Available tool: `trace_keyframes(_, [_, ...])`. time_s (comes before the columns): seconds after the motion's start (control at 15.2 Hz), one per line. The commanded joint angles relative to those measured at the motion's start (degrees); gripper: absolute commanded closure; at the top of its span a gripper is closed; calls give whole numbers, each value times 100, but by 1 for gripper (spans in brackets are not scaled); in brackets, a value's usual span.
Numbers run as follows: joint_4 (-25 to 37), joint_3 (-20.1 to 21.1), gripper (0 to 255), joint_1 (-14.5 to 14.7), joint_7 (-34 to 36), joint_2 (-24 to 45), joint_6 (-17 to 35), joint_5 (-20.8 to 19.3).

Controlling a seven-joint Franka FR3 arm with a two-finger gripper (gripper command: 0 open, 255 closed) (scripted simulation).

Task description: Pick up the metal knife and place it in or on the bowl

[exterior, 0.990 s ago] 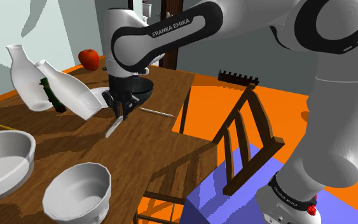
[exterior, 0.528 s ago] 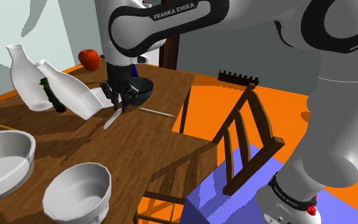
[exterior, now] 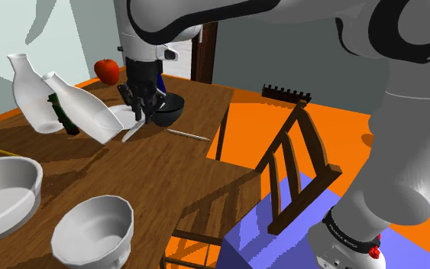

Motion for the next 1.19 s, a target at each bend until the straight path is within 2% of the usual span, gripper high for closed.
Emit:
trace_keyframes(0.0, [130, 5, 255, 2, -1, -17, -148, 10])
trace_keyframes(0.26, [391, 15, 255, 13, 7, -37, -426, 20])
trace_keyframes(0.59, [1136, -187, 255, -210, -466, 453, -740, -113])
trace_keyframes(0.86, [1960, -340, 255, -332, -820, 976, -1084, -246])
trace_keyframes(1.12, [3119, -495, 255, -370, -1167, 1678, -1572, -405])
